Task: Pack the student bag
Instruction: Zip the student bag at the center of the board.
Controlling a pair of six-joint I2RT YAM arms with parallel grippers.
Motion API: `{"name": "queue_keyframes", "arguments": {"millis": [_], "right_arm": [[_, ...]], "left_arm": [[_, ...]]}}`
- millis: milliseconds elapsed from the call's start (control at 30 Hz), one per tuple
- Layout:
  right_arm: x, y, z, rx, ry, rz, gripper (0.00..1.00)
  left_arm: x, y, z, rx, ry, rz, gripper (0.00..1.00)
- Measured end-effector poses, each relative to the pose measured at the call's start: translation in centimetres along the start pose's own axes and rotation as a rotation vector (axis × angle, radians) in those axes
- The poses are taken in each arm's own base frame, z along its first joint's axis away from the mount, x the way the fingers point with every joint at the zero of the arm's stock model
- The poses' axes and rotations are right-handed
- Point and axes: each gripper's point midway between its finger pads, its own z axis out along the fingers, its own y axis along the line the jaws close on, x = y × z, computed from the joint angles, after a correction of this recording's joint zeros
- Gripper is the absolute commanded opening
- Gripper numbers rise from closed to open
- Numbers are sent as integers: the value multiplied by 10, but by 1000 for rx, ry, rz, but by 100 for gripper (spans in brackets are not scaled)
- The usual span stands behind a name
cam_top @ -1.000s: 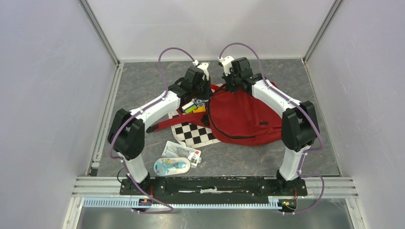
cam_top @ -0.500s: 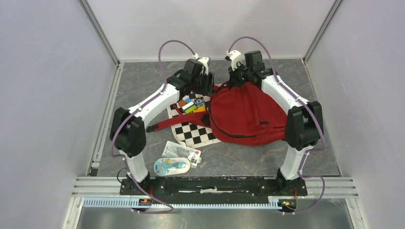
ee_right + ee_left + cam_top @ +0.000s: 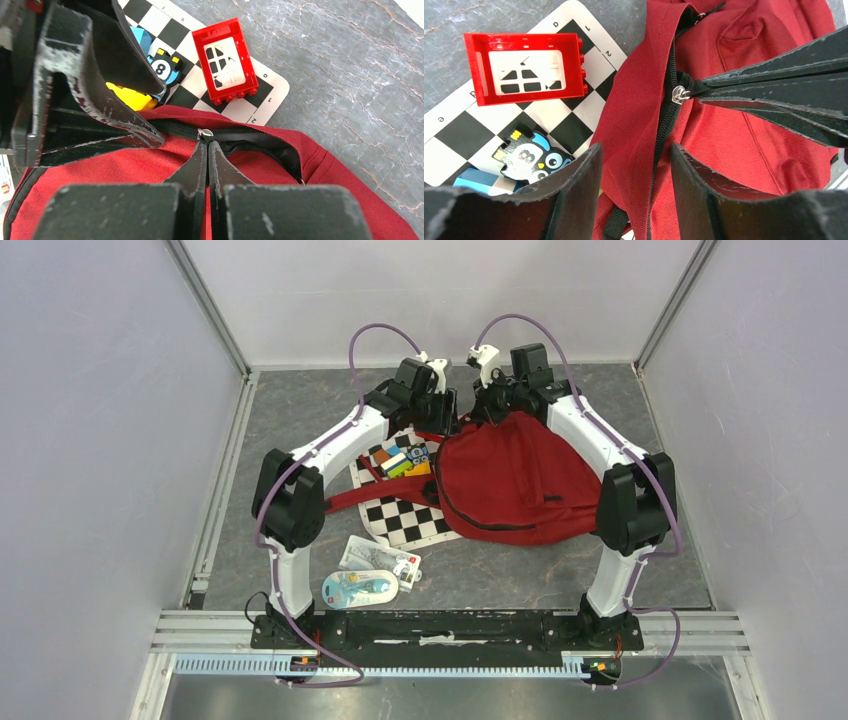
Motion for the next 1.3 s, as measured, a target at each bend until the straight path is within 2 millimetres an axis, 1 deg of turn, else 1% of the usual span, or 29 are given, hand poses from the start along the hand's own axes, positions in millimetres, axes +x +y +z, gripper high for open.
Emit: {"name": "queue_keyframes", "arguments": {"millis": [100,167,233,300,367,500,633,700,933,967,1000,1033,1067,1133,1200,1300], "right_arm": [[0,2,0,-9,-2,1,0],[-1,5,1,-19,-3,0,0],[-1,9,2,-27,-1,-3,0],[-1,15,4,-38,4,-7,0],[-1,22,7,-51,10,-15,0],[-2,35,11,-71,19,-33,0],[-1,45,15,-81,34,-49,0],[0,48,16,-85,37,-53,0],[3,50,17,-74,56,-53,0],[3,50,17,-74,58,-52,0],[4,50,17,-76,59,-51,0],[4,51,17,-79,62,-51,0],[4,52,17,-79,63,-51,0],[5,51,17,-67,68,-49,0],[7,43,17,-10,84,-40,0],[10,18,13,152,124,-30,0]], "left_arm": [[7,1,2,4,15,-3,52],[13,4,4,0,27,-6,46],[18,5,5,-2,36,-8,37],[20,6,6,0,40,-9,24],[21,6,7,2,41,-10,17],[25,7,8,2,42,-10,13],[27,8,7,0,46,-12,13],[28,8,7,-1,46,-12,16],[28,9,5,-4,34,-10,15],[27,9,4,-3,30,-9,12],[27,8,3,-2,29,-9,6],[27,8,2,-2,27,-8,2],[27,8,1,0,24,-7,2],[26,7,0,1,21,-7,2],[26,8,-1,1,16,-6,2],[28,10,-1,-11,14,-6,2]]}}
